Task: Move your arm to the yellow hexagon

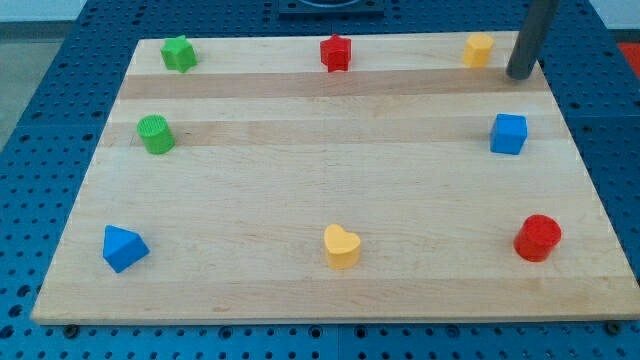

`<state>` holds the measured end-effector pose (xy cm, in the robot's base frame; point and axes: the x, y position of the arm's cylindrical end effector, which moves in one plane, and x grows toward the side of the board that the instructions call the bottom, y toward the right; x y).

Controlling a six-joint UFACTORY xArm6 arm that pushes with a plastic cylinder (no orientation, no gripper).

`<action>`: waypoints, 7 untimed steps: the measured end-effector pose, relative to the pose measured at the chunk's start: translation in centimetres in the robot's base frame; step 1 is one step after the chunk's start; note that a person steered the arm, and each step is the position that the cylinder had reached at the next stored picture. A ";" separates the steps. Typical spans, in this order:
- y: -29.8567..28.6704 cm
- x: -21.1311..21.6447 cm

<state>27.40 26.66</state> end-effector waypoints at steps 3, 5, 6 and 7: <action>-4.3 -8.1; -3.0 -8.2; 0.7 -8.2; 0.7 -8.0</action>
<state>19.44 27.39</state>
